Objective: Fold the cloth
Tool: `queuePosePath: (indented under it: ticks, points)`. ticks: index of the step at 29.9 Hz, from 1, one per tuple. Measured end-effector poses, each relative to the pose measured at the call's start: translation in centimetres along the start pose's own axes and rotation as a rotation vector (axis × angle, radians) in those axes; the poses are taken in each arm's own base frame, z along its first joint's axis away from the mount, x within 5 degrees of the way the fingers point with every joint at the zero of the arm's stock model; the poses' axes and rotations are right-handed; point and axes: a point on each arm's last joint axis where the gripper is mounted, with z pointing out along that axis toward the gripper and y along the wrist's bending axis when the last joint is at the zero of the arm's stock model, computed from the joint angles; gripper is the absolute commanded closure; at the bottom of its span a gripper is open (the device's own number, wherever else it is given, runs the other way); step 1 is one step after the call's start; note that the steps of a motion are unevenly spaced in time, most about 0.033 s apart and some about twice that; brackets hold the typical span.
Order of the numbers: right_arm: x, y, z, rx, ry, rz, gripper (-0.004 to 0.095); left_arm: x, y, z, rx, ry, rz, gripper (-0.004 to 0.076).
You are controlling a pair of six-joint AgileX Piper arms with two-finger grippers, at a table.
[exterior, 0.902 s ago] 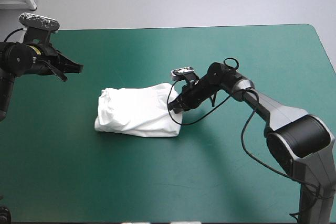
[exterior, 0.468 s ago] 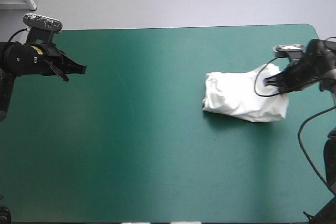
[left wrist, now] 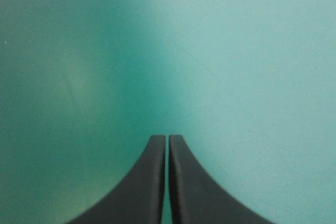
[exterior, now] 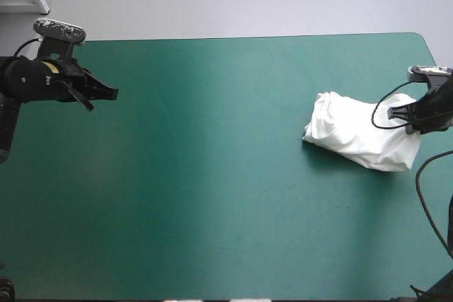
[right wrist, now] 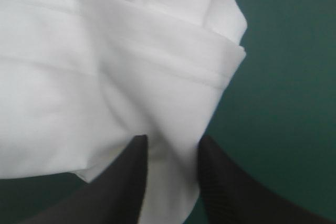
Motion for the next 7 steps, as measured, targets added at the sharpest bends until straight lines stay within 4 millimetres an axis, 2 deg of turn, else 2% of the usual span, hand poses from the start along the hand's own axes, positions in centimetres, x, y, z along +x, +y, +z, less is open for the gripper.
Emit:
queuePosePath:
  ticks: [2,3,4,5,7]
  points:
    - [0.0,0.1,-0.2,-0.01,-0.007,0.017,0.0066,-0.1,0.0,-0.2,-0.004,-0.017,0.0,0.0705]
    - [-0.1,0.3,-0.5,-0.022,-0.015,0.027,0.0067,-0.2,0.0,-0.3,-0.007,-0.03,-0.002,0.0705]
    - [-0.1,0.5,-0.9,-0.047,-0.028,0.032,0.0118,-0.2,0.0,-0.8,-0.013,-0.054,-0.008,0.0705]
    - [-0.2,0.9,-1.4,-0.078,-0.043,0.033,0.0225,-0.3,0.0,-1.2,-0.019,-0.079,-0.016,0.0705]
    - [-0.6,2.1,-3.5,-0.183,-0.127,0.028,0.0564,-0.5,0.0,-2.7,-0.033,-0.145,-0.033,0.0705]
